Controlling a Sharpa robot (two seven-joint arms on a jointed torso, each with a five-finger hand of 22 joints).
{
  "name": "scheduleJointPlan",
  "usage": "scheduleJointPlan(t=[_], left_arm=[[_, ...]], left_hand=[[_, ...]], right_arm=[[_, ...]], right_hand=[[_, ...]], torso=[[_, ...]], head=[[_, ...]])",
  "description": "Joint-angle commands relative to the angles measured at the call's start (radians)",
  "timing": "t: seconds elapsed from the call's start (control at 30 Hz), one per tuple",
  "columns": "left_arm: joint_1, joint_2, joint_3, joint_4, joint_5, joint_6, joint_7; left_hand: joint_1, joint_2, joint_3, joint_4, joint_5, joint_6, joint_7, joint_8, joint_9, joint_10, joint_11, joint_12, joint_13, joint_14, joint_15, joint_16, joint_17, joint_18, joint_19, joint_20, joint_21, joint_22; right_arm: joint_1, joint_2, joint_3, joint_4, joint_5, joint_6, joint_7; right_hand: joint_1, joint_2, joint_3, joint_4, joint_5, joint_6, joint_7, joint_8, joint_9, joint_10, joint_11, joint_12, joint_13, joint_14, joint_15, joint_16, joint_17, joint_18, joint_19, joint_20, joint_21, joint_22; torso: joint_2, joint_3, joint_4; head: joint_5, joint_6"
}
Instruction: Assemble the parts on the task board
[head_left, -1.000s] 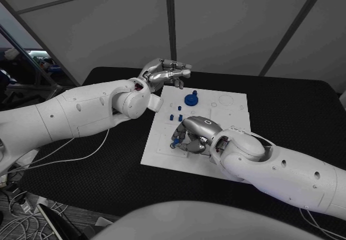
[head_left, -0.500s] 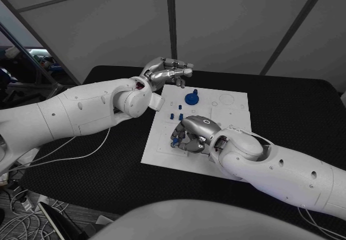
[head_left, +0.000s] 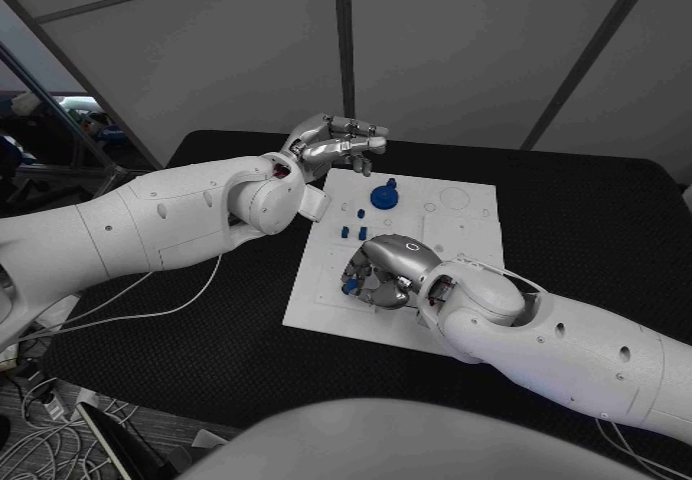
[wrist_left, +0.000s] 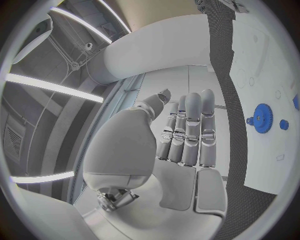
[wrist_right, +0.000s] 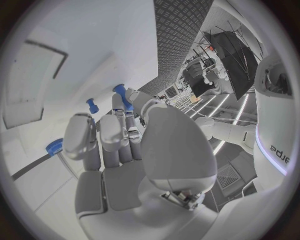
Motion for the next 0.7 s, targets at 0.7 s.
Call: scheduleJointPlan(t=[0.7], left_arm=[[0.002, 0.001, 0.001, 0.000, 0.002, 0.019, -0.007]], left_hand=[[-0.004, 0.009, -0.007, 0.000, 0.004, -0.009, 0.002, -0.001, 0.000, -0.009, 0.002, 0.005, 0.001, -0.008, 0.003, 0.002, -0.002, -0.025, -0.004, 0.004, -0.007, -0.001]], right_arm=[[0.000, 0.008, 0.000, -0.012, -0.029, 0.038, -0.046]], right_hand=[[-0.038, -0.022, -0.021, 0.011, -0.001, -0.143, 0.015, -0.065, -0.019, -0.039, 0.016, -0.042, -0.002, -0.004, 0.010, 0.002, -0.006, 0.004, -0.009, 0.008, -0.001, -0.005]], torso=[[0.000, -0.0001, 0.0000]], head=[[-0.002, -0.002]])
